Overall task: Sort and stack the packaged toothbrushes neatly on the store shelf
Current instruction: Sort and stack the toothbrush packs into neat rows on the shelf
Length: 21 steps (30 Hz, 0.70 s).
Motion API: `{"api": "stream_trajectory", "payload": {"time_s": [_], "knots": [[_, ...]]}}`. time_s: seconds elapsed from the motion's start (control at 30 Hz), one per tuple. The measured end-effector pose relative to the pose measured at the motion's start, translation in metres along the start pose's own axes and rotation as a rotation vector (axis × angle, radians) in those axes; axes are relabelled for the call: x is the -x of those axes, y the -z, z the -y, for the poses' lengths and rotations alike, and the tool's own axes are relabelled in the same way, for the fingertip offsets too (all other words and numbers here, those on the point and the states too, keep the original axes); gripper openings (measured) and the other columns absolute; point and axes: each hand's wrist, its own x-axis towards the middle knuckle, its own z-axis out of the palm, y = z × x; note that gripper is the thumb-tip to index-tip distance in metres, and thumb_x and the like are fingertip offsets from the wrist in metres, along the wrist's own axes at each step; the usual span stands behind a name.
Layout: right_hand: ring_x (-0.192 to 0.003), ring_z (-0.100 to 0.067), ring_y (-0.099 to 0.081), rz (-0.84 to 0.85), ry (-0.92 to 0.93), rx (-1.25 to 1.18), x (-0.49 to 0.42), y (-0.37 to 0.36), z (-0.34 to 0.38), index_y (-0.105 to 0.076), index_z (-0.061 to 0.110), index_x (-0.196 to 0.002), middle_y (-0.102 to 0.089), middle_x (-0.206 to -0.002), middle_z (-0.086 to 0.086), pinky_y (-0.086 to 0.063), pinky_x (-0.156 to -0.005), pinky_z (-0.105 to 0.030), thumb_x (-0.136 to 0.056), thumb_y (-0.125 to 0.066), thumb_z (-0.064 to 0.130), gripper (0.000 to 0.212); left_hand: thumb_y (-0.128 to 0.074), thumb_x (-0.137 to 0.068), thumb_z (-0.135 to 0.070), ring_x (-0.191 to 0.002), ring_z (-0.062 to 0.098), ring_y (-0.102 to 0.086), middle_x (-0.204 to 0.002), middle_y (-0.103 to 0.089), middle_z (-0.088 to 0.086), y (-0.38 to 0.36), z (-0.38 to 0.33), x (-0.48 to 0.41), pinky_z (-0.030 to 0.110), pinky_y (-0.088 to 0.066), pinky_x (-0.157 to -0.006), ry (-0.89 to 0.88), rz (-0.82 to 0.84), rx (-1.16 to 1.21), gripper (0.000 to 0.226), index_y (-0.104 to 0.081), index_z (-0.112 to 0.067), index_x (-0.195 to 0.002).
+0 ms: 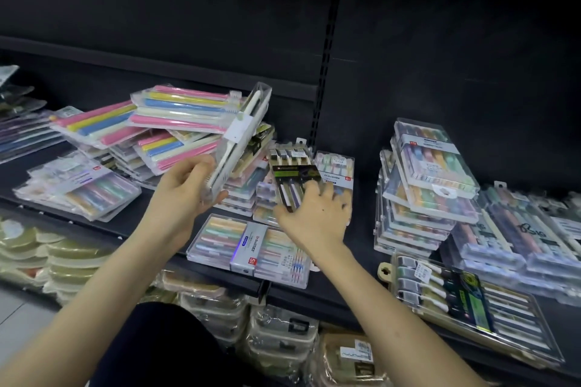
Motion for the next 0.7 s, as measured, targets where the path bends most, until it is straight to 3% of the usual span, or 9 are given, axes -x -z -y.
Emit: {"api": "stream_trajectory", "payload": {"time_s": [0.13, 0.27, 0.37, 0.47, 0.53, 0.6, 0.63, 0.7], "knots": [[-0.124, -0.036, -0.039, 0.077, -0.025, 0.119, -0.015, 0.003, 0.010, -0.038, 0.016, -0.134, -0.042, -0.136, -0.018, -0.026, -0.102, -0.048, -0.074, -0.044, 0.082, 0.090, -0.055, -0.096, -0.026, -0.073, 0.005, -0.065, -0.098, -0.066, -0.008, -0.002, 0.003, 0.003, 0.029, -0.058, -0.082, -0.040, 0.045, -0.016, 0.021, -0.060, -0.009, -0.107], [-0.122, -0.036, -0.039, 0.149, -0.071, 0.183, -0.031, 0.003, 0.022, -0.043, 0.018, -0.133, -0.044, -0.133, -0.018, -0.032, -0.098, -0.045, -0.077, -0.049, 0.076, 0.081, -0.055, -0.095, -0.026, -0.094, 0.012, -0.065, -0.114, -0.063, 0.001, -0.003, 0.005, 0.009, 0.032, -0.053, -0.088, -0.013, 0.074, 0.024, 0.021, -0.061, -0.014, -0.112], [-0.123, -0.035, -0.042, 0.136, -0.105, 0.022, -0.032, 0.012, 0.015, -0.049, 0.024, -0.131, -0.050, -0.130, -0.014, -0.033, -0.102, -0.045, -0.075, -0.059, 0.066, 0.071, -0.054, -0.096, -0.022, -0.097, 0.016, -0.062, -0.124, -0.060, 0.005, -0.006, 0.006, 0.014, 0.031, -0.051, -0.084, 0.021, 0.089, 0.086, 0.024, -0.059, -0.011, -0.117], [-0.126, -0.030, -0.044, 0.145, -0.101, -0.275, -0.011, 0.029, -0.008, -0.048, 0.033, -0.135, -0.055, -0.131, -0.005, -0.036, -0.104, -0.042, -0.072, -0.065, 0.058, 0.070, -0.051, -0.097, -0.020, -0.090, 0.015, -0.064, -0.116, -0.064, 0.005, -0.008, -0.001, 0.021, 0.029, -0.053, -0.083, 0.006, 0.100, 0.140, 0.020, -0.060, -0.012, -0.112], [-0.122, -0.021, -0.048, 0.171, -0.002, -0.451, 0.015, 0.045, -0.032, -0.051, 0.035, -0.132, -0.055, -0.129, 0.004, -0.043, -0.098, -0.030, -0.071, -0.071, 0.049, 0.065, -0.050, -0.097, -0.020, -0.088, 0.011, -0.068, -0.104, -0.071, -0.004, -0.010, -0.008, 0.027, 0.024, -0.055, -0.078, -0.041, 0.155, 0.158, 0.018, -0.061, -0.014, -0.111], [-0.113, -0.010, -0.053, 0.219, 0.137, -0.531, 0.043, 0.065, -0.062, -0.056, 0.037, -0.127, -0.055, -0.119, 0.015, -0.043, -0.080, -0.007, -0.071, -0.076, 0.040, 0.060, -0.048, -0.098, -0.018, -0.092, 0.009, -0.069, -0.105, -0.071, -0.009, -0.013, -0.012, 0.032, 0.020, -0.055, -0.076, -0.107, 0.231, 0.146, 0.022, -0.061, -0.015, -0.115], [-0.110, -0.006, -0.054, 0.252, 0.201, -0.526, 0.054, 0.077, -0.079, -0.057, 0.038, -0.125, -0.054, -0.118, 0.018, -0.043, -0.075, -0.005, -0.071, -0.077, 0.037, 0.058, -0.047, -0.098, -0.017, -0.098, 0.011, -0.067, -0.110, -0.069, -0.008, -0.015, -0.013, 0.035, 0.020, -0.055, -0.078, -0.142, 0.269, 0.125, 0.025, -0.061, -0.014, -0.118], [-0.109, 0.010, -0.052, 0.335, 0.310, -0.471, 0.073, 0.104, -0.117, -0.057, 0.046, -0.120, -0.050, -0.120, 0.028, -0.043, -0.081, -0.005, -0.071, -0.078, 0.036, 0.055, -0.049, -0.097, -0.018, -0.109, 0.017, -0.063, -0.120, -0.064, -0.001, -0.020, -0.015, 0.043, 0.025, -0.054, -0.086, -0.217, 0.333, 0.069, 0.027, -0.061, -0.015, -0.121]]}}
